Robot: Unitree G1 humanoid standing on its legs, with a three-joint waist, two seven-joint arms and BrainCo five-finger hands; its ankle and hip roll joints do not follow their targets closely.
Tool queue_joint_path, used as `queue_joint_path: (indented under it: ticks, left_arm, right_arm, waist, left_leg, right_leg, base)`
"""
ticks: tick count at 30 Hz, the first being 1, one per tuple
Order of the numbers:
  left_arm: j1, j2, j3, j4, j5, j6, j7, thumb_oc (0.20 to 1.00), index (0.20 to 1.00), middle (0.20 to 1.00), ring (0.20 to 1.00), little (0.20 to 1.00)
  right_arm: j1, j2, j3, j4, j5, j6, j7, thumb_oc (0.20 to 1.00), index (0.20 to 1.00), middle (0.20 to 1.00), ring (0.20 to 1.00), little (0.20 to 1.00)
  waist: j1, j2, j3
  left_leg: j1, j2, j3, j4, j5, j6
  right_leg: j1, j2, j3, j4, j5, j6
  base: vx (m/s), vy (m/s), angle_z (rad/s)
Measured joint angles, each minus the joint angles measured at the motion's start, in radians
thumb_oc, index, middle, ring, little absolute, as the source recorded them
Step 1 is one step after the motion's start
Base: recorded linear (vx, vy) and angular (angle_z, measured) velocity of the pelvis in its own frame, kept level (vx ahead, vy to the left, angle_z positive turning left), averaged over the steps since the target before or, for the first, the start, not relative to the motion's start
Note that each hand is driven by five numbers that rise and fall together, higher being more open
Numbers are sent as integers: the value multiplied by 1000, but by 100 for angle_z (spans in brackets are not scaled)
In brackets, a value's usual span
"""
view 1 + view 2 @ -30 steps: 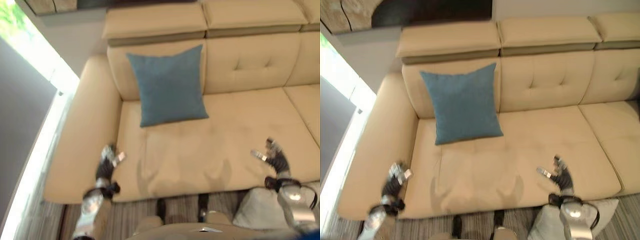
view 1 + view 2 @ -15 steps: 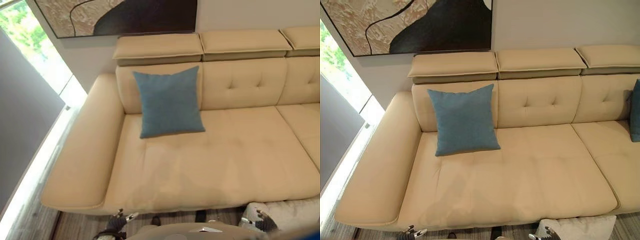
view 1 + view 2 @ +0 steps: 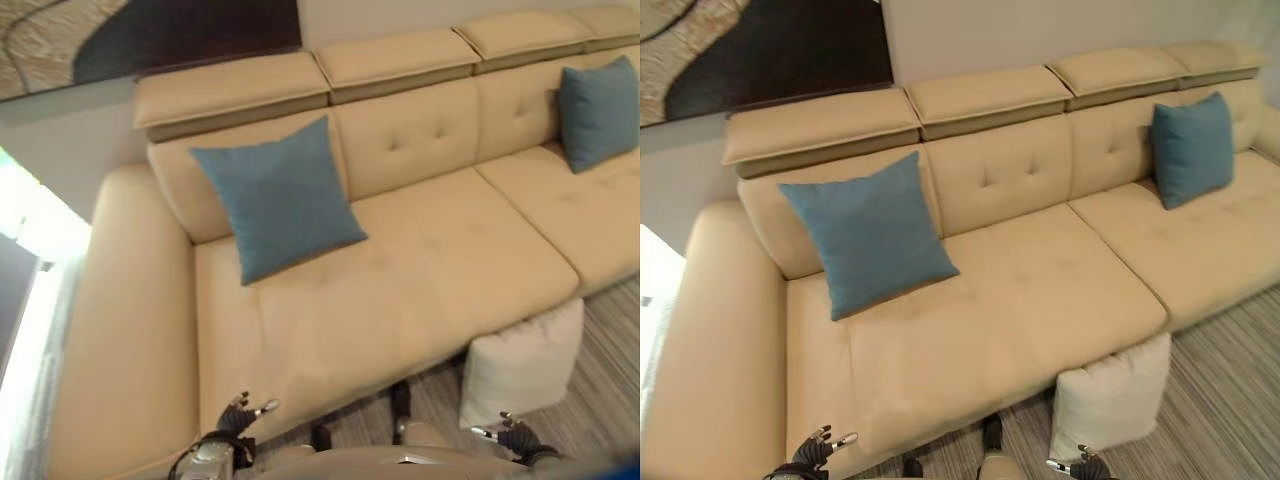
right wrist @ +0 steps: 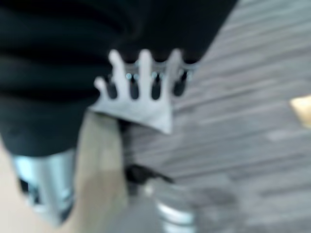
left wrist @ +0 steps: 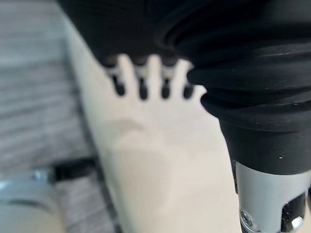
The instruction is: Pick up all the scattered cushions and arrange them neatly on the sofa.
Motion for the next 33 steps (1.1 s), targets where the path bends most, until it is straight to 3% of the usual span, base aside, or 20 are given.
queue_joint_path:
  ticks: [1, 3, 5, 6, 7, 8, 12, 15, 18, 20, 22, 25, 26, 27, 28, 29, 30, 31, 32, 33]
  left_arm:
    - [12, 3, -1, 1, 6, 1, -2, 1000, 1000, 1000, 1000, 1000]
    - [24, 2, -1, 8, 7, 6, -2, 1000, 1000, 1000, 1000, 1000]
    - [46, -3, -6, 12, 19, 8, -2, 1000, 1000, 1000, 1000, 1000]
    - [55, -1, -11, 11, 34, 8, -3, 1000, 1000, 1000, 1000, 1000]
    - [57, 0, -11, 11, 35, 8, -1, 1000, 1000, 1000, 1000, 1000]
    - [56, -7, -11, 10, 35, 8, -1, 1000, 1000, 1000, 1000, 1000]
    - [9, -21, -17, 11, 38, 8, 1, 1000, 1000, 1000, 1000, 1000]
    - [-38, -25, -38, 11, 43, 8, 3, 1000, 1000, 1000, 1000, 1000]
    - [-45, -35, -47, 26, 43, 9, 1, 1000, 1000, 1000, 1000, 1000]
    - [-49, -44, -44, 49, 43, 8, 1, 1000, 1000, 1000, 1000, 1000]
    - [-49, -56, -47, 51, 42, 8, -2, 1000, 1000, 1000, 1000, 1000]
    - [-101, -87, -68, 52, 42, 8, 0, 1000, 1000, 1000, 1000, 1000]
    - [-127, -81, -98, 50, 44, 7, 0, 1000, 1000, 1000, 1000, 1000]
    - [-127, -81, -99, 50, 44, 7, 0, 1000, 1000, 1000, 1000, 1000]
    - [-132, -79, -129, 50, 51, 8, 1, 1000, 1000, 1000, 1000, 1000]
    - [-128, -79, -128, 50, 60, 8, 1, 1000, 1000, 1000, 1000, 1000]
    - [-115, -77, -127, 44, 75, 8, 2, 1000, 1000, 1000, 1000, 1000]
    - [-98, -67, -125, 27, 75, 3, 4, 1000, 1000, 1000, 1000, 1000]
    - [-99, -61, -128, 21, 76, 9, 4, 1000, 1000, 1000, 1000, 1000]
    - [-83, -55, -125, 23, 76, 10, 3, 1000, 1000, 1000, 1000, 1000]
  right_arm:
    - [-1, -1, -6, -1, 0, 0, 0, 1000, 1000, 1000, 1000, 1000]
    - [-5, -1, -6, -8, 1, -1, 0, 1000, 1000, 1000, 1000, 1000]
    - [-7, 17, -4, -7, 1, -5, 0, 1000, 1000, 1000, 1000, 1000]
    - [-2, 30, -4, -7, 2, -9, 1, 1000, 1000, 1000, 1000, 1000]
    - [0, 38, -5, -11, 10, -9, -1, 1000, 1000, 1000, 1000, 1000]
    - [-1, 39, -5, -16, 14, -9, -2, 1000, 1000, 1000, 1000, 1000]
    - [15, 35, -4, 1, 41, -11, -12, 1000, 1000, 1000, 1000, 1000]
    - [20, 31, -2, 0, 60, -12, -19, 1000, 1000, 1000, 1000, 1000]
    - [-5, 10, 17, 4, 61, -18, -19, 1000, 1000, 1000, 1000, 1000]
    - [-4, -1, 17, 11, 61, -18, -19, 1000, 1000, 1000, 1000, 1000]
    - [-15, -14, 15, 23, 61, -12, -17, 1000, 1000, 1000, 1000, 1000]
    - [-13, -20, 2, 38, 61, -6, -17, 1000, 1000, 1000, 1000, 1000]
    - [-23, 0, 0, 55, 61, -1, -14, 1000, 1000, 1000, 1000, 1000]
    - [-23, 1, 0, 55, 61, -1, -14, 1000, 1000, 1000, 1000, 1000]
    - [-48, 28, -1, 57, 60, 0, -14, 1000, 1000, 1000, 1000, 1000]
    - [-53, 34, 0, 56, 60, 0, -14, 1000, 1000, 1000, 1000, 1000]
    - [-80, 43, 20, 68, 60, 0, -14, 1000, 1000, 1000, 1000, 1000]
    - [-105, 58, 45, 101, 59, 6, -15, 1000, 1000, 1000, 1000, 1000]
    - [-97, 58, 31, 93, 61, 7, -19, 1000, 1000, 1000, 1000, 1000]
    - [-92, 51, 29, 91, 58, 7, -17, 1000, 1000, 1000, 1000, 1000]
  waist:
    - [6, 11, 5]
    - [6, 3, -3]
    - [26, 12, -17]
    - [36, -4, -29]
    - [41, -9, -29]
    - [56, -19, -40]
    - [48, 7, -51]
    - [33, -25, -31]
    - [14, -48, -14]
    - [-10, -41, -10]
    - [-23, -26, -9]
    - [-57, 16, -3]
    - [-52, -13, 11]
    - [-52, -14, 11]
    - [-52, -47, 28]
    - [-52, -47, 29]
    - [-49, -26, 31]
    - [-18, -12, 32]
    - [10, -2, 35]
    - [6, 6, 31]
  left_leg:
    - [11, 11, 24, -4, 3, 8]
    - [10, 10, 36, -7, 7, 7]
    - [14, 36, 90, -22, 29, -15]
    - [12, 32, 94, -21, 25, -17]
    - [6, 29, 121, -20, 37, -36]
    - [-2, 32, 130, -19, 44, -47]
    - [-77, 81, 29, 45, 81, -104]
    - [-130, 79, -74, 103, 131, -176]
    - [-111, 34, -245, 178, 56, -191]
    - [-70, 26, -253, 190, 20, -183]
    - [-17, 5, -344, 200, -56, -172]
    - [13, 11, -333, 109, -110, -119]
    - [14, -25, -302, 65, -86, -85]
    - [14, -26, -301, 64, -86, -84]
    - [8, -78, -224, 58, -61, -46]
    - [-10, -84, -208, 73, -62, -28]
    - [-43, -68, -136, 83, -36, 12]
    - [-56, -44, -91, 88, -40, 21]
    - [-36, -34, -60, 66, -22, 24]
    - [-35, -28, -63, 61, -17, 27]
  right_leg:
    - [16, -16, -46, 171, -73, -12]
    - [112, -16, -41, 150, -139, 5]
    - [163, 1, -46, 174, -201, -8]
    - [206, 4, -45, 97, -203, -2]
    - [229, 5, -68, 22, -219, -24]
    - [238, 19, -96, -43, -206, -79]
    - [281, 107, -70, -226, -117, -107]
    - [278, 106, -72, -272, -77, -143]
    - [266, 91, -25, -285, -27, -182]
    - [270, 94, -7, -296, -14, -180]
    - [243, 107, 64, -296, 9, -174]
    - [180, 118, 101, -265, 49, -141]
    - [132, 87, 134, -262, 73, -113]
    - [131, 86, 134, -262, 72, -113]
    - [93, 25, 137, -266, 70, -83]
    - [81, 12, 132, -267, 59, -52]
    - [45, -9, 19, -190, 34, -7]
    - [-10, -34, -124, 7, -19, -32]
    - [-5, -45, -193, 127, -53, -34]
    - [26, -34, -155, 182, -89, -21]
  base:
    - [-92, 4, -79]
    - [-98, -47, -46]
    - [-144, -100, -60]
    - [-212, -173, -60]
    - [-174, -161, -64]
    - [-159, -161, -39]
    - [-177, -118, -7]
    - [-257, -38, 1]
    - [-163, 71, -54]
    - [-149, 89, -35]
    - [-297, 225, -100]
    - [-295, 217, -55]
    - [-312, 213, -38]
    - [-325, 172, -111]
    - [-385, 143, -101]
    - [-330, 129, -127]
    - [-308, 140, -107]
    - [-155, 68, -129]
    - [-151, 34, -111]
    - [-136, -6, -43]
